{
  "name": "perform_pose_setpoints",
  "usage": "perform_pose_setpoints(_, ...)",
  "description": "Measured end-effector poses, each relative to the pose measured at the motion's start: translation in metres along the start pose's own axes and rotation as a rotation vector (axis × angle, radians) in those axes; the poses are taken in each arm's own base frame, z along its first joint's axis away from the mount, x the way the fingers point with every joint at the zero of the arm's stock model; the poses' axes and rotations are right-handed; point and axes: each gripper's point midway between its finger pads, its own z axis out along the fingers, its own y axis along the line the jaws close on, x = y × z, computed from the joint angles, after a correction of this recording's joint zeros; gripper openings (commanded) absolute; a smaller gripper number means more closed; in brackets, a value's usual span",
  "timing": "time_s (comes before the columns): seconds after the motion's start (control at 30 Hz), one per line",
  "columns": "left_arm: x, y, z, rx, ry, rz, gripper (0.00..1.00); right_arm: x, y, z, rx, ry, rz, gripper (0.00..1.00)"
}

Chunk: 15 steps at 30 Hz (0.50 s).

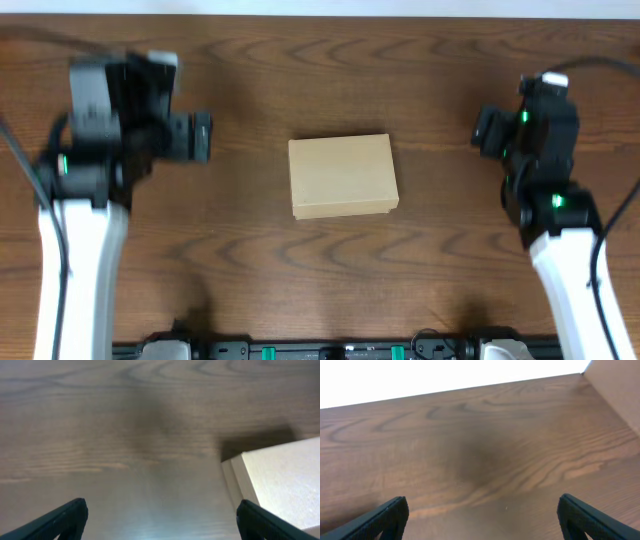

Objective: Pack container

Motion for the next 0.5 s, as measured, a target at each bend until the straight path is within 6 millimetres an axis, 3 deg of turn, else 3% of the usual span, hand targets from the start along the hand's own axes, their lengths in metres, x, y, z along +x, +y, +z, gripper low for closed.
perform_pose_setpoints(0.1,0.040,0.002,0.000,-0.007,0.005,-0.075,0.95,0.037,-0.002,-0.007,-0.026,0.026,-0.005,0.91)
perform_pose_setpoints(0.17,0.079,0.006,0.003,-0.024,0.035,-0.145,0.95,0.063,-0.003,-0.011,-0.048,0.049,-0.010,0.95)
perform_pose_setpoints(0.27,0.106,0.007,0.001,-0.045,0.039,-0.176,0.95,0.083,-0.005,-0.017,-0.063,0.055,-0.013,0.99)
perform_pose_setpoints(0.37,0.120,0.012,-0.007,-0.098,0.000,-0.197,0.96,0.094,-0.008,-0.026,-0.073,0.032,-0.012,0.99)
perform_pose_setpoints(0.5,0.119,0.021,-0.019,-0.164,-0.060,-0.212,0.95,0.089,-0.017,-0.033,-0.033,-0.013,-0.018,0.99)
